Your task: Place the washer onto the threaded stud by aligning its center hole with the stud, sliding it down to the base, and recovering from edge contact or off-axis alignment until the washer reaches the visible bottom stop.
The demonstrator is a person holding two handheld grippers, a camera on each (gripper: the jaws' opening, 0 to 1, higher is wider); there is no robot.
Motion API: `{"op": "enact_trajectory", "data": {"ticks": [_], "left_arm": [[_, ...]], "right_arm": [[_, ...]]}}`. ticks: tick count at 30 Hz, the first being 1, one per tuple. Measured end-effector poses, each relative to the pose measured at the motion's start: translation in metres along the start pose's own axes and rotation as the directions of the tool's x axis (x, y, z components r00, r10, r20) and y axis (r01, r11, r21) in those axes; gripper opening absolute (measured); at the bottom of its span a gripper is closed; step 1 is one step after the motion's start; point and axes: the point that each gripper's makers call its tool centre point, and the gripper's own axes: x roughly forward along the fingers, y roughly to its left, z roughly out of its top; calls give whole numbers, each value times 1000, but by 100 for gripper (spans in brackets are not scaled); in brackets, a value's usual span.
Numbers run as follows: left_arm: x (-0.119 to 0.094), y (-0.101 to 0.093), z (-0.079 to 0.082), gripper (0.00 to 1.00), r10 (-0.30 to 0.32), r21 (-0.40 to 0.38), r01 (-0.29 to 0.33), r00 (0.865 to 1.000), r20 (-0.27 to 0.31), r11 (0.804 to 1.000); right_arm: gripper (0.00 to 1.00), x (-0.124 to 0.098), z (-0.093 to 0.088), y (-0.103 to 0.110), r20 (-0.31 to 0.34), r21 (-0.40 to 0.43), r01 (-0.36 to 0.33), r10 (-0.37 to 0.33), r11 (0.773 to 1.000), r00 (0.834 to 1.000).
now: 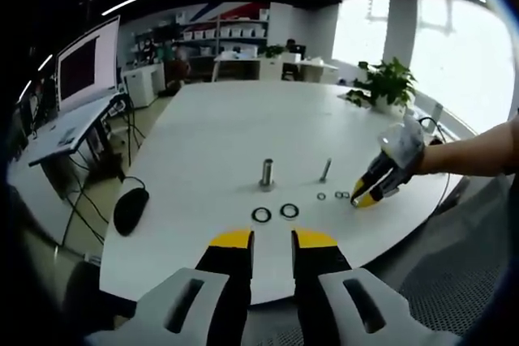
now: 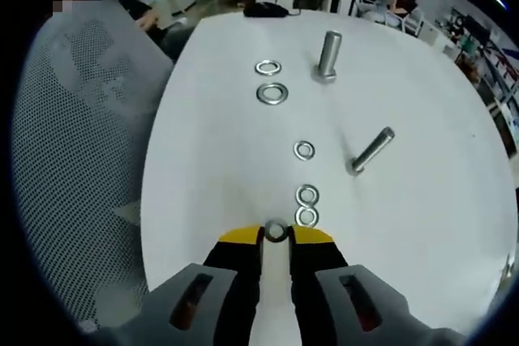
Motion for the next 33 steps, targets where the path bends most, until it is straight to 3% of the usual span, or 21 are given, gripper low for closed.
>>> {"op": "enact_trajectory", "data": {"ticks": [14,33], "left_arm": [[0,0,-3,16,5,3,-5,1000,-13,1000],[0,-1,-4,16,2,10,-2,1000,-24,1000]], "right_arm": [[13,-3,9,-1,1,-22,-9,9,1000,1000],[13,-37,42,-7,89,-68,27,-21,997,996]]}}
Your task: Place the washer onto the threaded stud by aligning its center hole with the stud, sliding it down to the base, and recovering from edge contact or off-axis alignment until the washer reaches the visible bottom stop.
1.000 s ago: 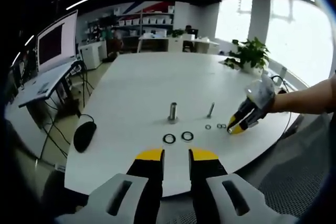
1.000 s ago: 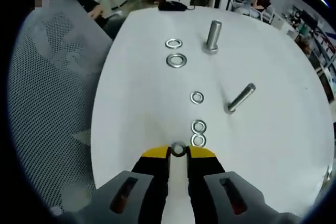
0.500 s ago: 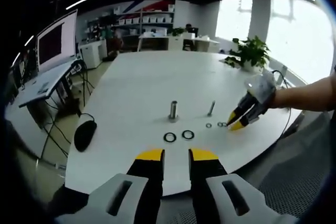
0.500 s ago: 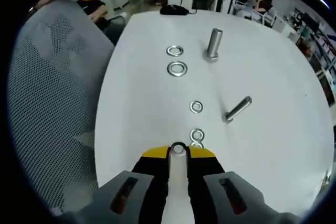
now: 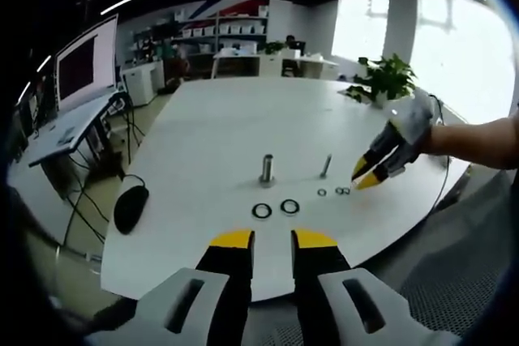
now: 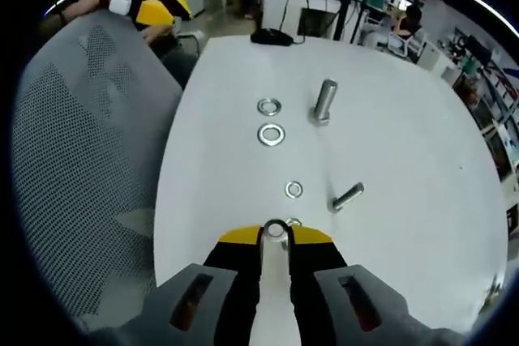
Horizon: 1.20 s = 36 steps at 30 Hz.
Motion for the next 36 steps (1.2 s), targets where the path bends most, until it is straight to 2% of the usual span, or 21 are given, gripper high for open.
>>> {"op": "enact_trajectory", "data": {"ticks": [4,14,27,36], "left_arm": [[0,0,1,16,-2,-3,2,1000,7,1000],[0,0,2,15,-3,-2,3,1000,13,1000],[0,0,2,15,-3,-5,3,1000,12,1000],[1,0,-1,15,-2,-3,2,1000,-3,1000]], "right_arm": [[13,-4,0,-4,-26,-1,10,-10,1000,1000],[13,-11,13,-6,-6,-58,0,0,998,1000],[13,-26,43,-16,27,-125,17,-14,992,1000],[13,-35,52,-21,33,-135,2,3,991,999]]}}
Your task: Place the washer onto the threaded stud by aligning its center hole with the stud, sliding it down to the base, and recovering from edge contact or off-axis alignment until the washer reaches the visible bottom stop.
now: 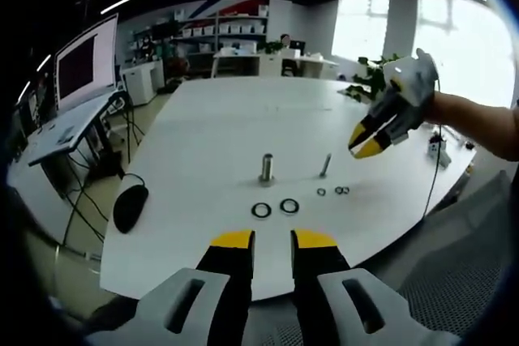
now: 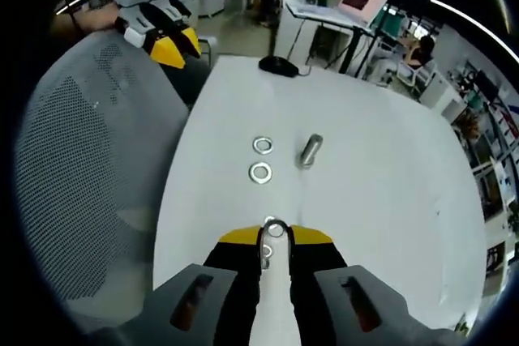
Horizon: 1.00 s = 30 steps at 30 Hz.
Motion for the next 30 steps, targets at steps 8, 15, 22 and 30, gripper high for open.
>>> {"op": "enact_trajectory", "data": {"ticks": [8,15,22,30], "left_arm": [[-2,3,5,16,13,-14,-12,999,33,1000],[-2,3,4,16,14,-10,-14,1000,24,1000],[-1,2,2,16,10,-10,-10,1000,16,1000],[-1,3,3,16,10,-15,-10,1000,18,1000]], "right_arm": [[13,-10,11,-16,-6,-37,12,-12,999,1000],[13,-13,19,-23,-31,-92,-12,9,996,999],[13,-8,27,-28,-59,-157,-45,36,987,998],[13,2,28,-34,-102,-201,-79,59,976,993]]}}
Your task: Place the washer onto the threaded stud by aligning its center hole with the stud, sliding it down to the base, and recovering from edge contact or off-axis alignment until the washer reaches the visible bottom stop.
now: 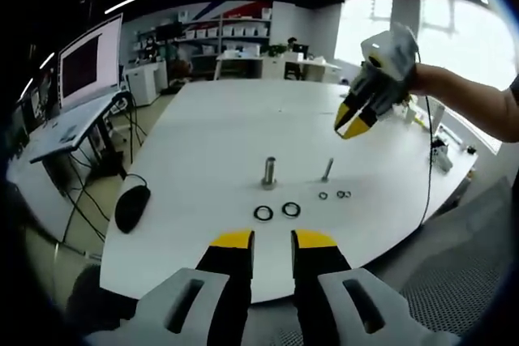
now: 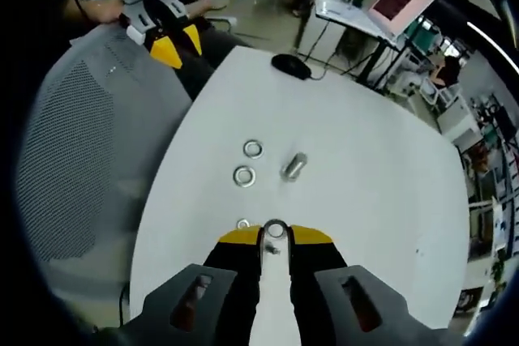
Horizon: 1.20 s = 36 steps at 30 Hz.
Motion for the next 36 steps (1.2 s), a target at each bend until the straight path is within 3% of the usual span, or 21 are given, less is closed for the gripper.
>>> {"op": "enact_trajectory", "data": {"ticks": [5,10,16,36], "left_arm": [[0,-1,-1,15,-6,6,6,1000,-7,1000],[0,-1,-1,15,-4,5,4,1000,-8,1000],[1,-1,-1,15,-4,2,4,1000,-9,1000],[1,-1,-4,14,-12,7,12,1000,-27,1000]], "right_arm": [[13,4,-4,-2,-50,-51,-42,39,998,998],[13,16,-31,-1,-172,-114,-113,93,987,981],[13,28,-43,1,-186,-106,-139,117,985,975],[13,52,-54,2,-236,-91,-188,162,978,958]]}}
